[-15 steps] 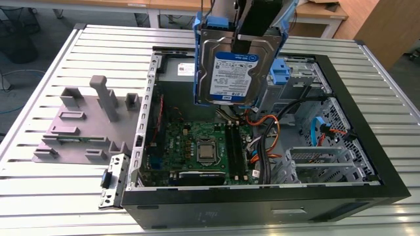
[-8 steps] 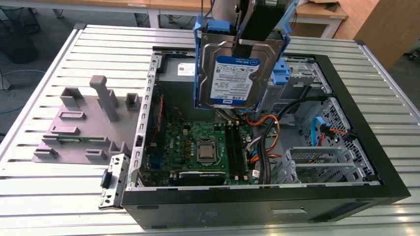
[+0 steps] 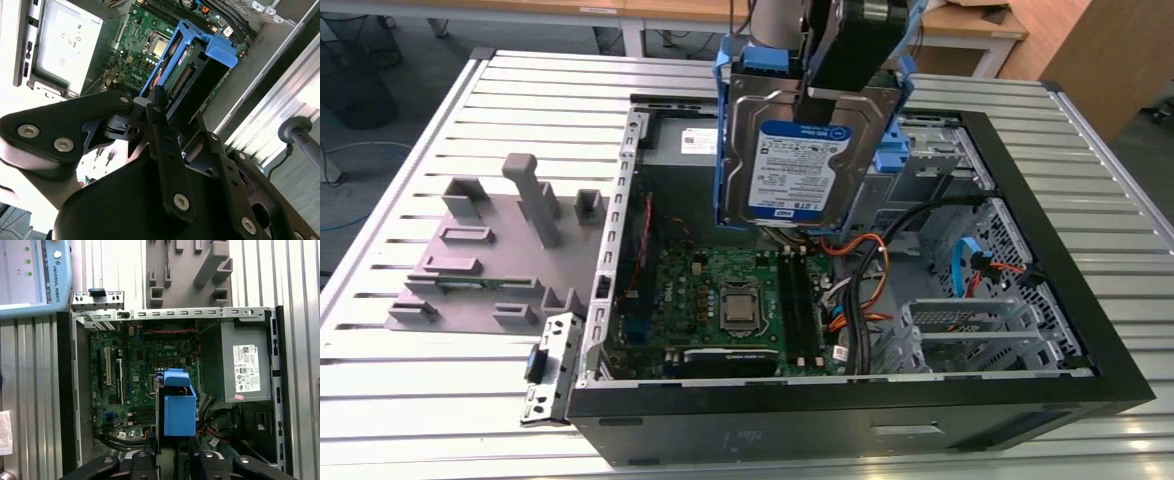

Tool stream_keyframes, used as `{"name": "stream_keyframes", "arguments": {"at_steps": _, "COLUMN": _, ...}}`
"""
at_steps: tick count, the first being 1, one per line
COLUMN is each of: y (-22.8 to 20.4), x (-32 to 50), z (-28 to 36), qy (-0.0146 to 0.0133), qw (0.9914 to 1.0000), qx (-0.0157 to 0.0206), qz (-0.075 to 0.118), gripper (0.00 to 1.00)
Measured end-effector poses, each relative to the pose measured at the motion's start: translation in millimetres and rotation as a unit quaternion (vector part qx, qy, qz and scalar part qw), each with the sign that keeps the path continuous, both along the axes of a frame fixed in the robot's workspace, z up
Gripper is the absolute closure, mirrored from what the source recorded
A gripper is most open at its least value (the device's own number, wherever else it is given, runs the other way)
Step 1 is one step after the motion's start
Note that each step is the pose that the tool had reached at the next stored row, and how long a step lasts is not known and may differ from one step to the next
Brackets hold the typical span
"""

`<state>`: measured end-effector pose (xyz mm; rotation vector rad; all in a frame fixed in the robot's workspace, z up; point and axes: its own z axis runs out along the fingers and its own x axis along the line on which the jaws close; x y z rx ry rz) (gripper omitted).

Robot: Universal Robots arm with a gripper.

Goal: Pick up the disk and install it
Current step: 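Pick up the disk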

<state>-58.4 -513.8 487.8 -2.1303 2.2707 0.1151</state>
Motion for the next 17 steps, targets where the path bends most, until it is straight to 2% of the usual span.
{"name": "stream_keyframes", "arguments": {"at_steps": 10, "y": -0.6, "x": 0.0, "z": 0.0, "qy": 0.0000, "qw": 1.00000, "qx": 0.0001, "qz": 0.000, "gripper": 0.65}}
{"name": "stream_keyframes", "arguments": {"at_steps": 13, "y": -3.5, "x": 0.1, "z": 0.0, "qy": 0.0000, "qw": 1.00000, "qx": 0.0000, "qz": 0.000, "gripper": 0.65}}
{"name": "stream_keyframes", "arguments": {"at_steps": 17, "y": -9.8, "x": 0.1, "z": -0.2, "qy": 0.0000, "qw": 1.00000, "qx": 0.0001, "qz": 0.000, "gripper": 0.65}}
